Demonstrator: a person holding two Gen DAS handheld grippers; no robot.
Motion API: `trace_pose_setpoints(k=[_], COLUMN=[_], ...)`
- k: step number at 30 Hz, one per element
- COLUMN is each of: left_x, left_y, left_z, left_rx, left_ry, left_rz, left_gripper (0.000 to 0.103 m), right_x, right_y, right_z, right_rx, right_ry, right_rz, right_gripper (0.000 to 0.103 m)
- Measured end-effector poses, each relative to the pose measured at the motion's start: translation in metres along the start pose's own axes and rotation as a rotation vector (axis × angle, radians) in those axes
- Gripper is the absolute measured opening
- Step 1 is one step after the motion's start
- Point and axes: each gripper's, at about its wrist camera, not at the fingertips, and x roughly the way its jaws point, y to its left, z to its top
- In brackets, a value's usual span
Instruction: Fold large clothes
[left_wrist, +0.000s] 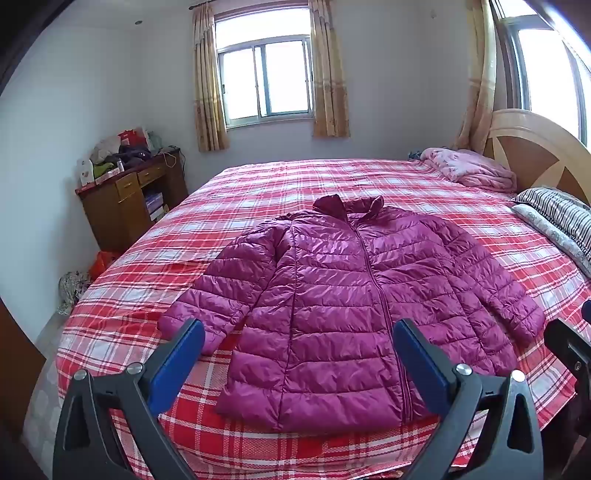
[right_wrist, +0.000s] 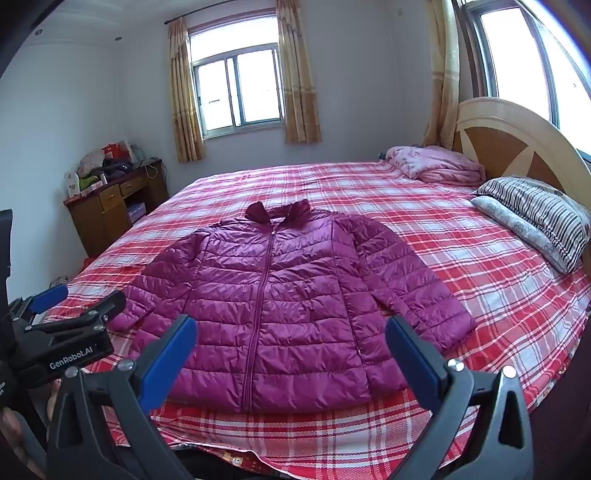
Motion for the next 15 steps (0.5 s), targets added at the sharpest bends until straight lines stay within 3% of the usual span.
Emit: trace_pose_setpoints(k=[15], left_x=[0.0032], left_y=[0.0085], left_z=[-0.0005], left_rx=[-0.021], left_ry=[-0.002], left_rz=[0.006], left_gripper=[0.102], right_x=[0.0024], right_y=[-0.0019], right_z=[-0.0028], right_rx=[0.009], right_ry=[0.004], right_rz=[0.006], right_gripper=[0.103])
